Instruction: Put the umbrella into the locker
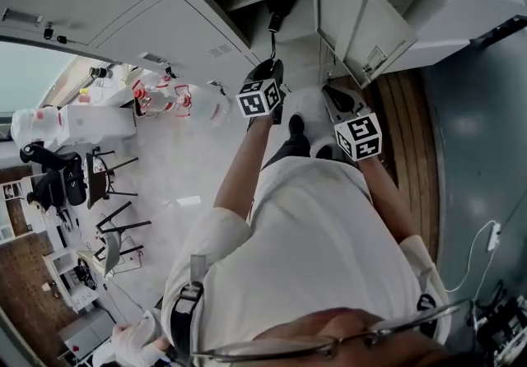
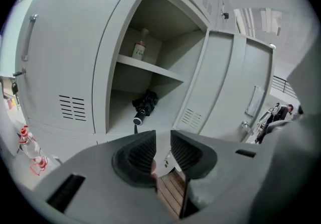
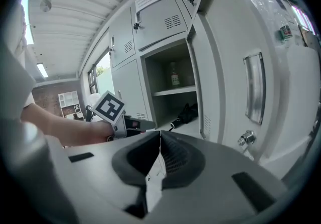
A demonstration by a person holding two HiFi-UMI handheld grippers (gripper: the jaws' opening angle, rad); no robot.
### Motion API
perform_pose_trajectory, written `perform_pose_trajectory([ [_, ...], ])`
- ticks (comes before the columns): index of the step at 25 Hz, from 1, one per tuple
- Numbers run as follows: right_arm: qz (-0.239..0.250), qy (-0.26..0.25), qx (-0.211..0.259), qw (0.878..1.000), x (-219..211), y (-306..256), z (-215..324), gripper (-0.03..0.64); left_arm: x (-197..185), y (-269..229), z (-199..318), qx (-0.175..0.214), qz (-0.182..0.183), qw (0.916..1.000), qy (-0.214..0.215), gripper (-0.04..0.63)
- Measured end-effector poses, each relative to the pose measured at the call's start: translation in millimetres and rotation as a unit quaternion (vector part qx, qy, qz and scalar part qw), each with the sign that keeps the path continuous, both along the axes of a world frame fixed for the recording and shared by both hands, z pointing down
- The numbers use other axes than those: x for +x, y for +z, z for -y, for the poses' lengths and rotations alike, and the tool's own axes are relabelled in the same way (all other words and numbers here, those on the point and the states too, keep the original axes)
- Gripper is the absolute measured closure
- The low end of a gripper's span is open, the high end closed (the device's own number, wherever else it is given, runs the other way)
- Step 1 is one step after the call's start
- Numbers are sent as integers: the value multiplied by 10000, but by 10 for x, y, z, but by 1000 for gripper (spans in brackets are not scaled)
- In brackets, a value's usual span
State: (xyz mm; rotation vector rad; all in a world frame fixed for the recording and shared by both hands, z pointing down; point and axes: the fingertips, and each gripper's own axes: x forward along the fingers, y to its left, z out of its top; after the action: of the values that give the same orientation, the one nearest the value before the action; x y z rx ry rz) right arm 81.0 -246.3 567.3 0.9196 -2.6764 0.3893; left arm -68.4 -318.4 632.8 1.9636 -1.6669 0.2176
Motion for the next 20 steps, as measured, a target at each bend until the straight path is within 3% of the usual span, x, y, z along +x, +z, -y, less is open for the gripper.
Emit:
perform_pose_trajectory([
  [9,95,-19,28,9999,-226,-106,-117,609,-159,-399,-411,368,122,9991,176,525],
  [20,128,-59,136,9998,-871,-330,-279,609,-538,-818,-905,743,217,9958,497,551],
])
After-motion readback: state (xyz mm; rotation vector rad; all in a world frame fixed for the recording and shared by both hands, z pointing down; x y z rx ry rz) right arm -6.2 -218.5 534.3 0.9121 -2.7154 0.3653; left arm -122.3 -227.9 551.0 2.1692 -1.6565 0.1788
